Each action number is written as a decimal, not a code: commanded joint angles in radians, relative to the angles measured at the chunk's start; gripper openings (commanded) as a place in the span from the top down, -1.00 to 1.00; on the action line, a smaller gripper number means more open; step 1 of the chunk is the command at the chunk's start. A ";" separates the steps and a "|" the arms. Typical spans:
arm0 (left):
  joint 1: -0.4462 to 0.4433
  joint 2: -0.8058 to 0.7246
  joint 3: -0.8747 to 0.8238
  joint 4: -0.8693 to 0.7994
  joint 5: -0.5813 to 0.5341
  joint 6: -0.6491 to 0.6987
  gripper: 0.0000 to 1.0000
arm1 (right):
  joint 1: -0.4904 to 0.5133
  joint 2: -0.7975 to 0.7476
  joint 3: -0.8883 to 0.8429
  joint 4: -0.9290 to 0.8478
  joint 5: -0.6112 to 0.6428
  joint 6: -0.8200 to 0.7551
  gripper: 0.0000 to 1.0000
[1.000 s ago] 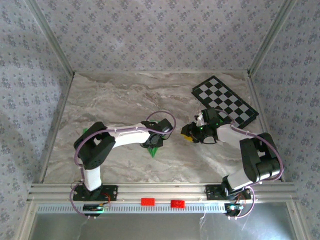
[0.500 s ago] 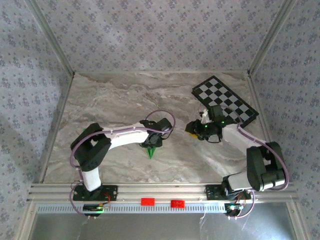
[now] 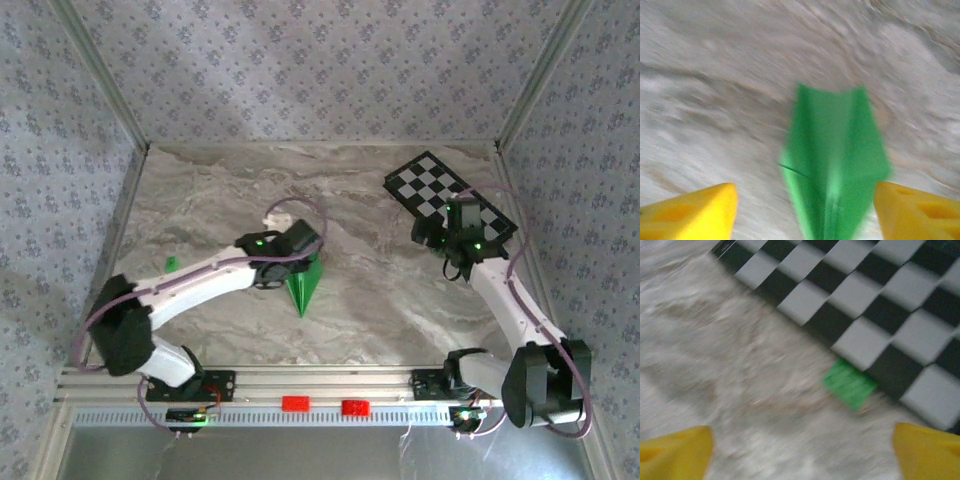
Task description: Fold a paper plane with a square sheet of paper (pick it up from the middle)
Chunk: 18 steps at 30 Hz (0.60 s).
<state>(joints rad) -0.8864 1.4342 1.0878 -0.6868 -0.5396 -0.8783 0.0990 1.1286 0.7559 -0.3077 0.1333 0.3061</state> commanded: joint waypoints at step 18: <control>0.729 -0.243 -0.700 1.141 0.111 0.812 -0.99 | -0.109 0.285 -0.362 1.046 -0.154 -0.380 -0.94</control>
<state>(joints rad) -0.1680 1.1496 0.4294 0.1921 -0.5323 -0.1856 -0.0292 1.3617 0.4191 0.5812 0.0269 -0.0032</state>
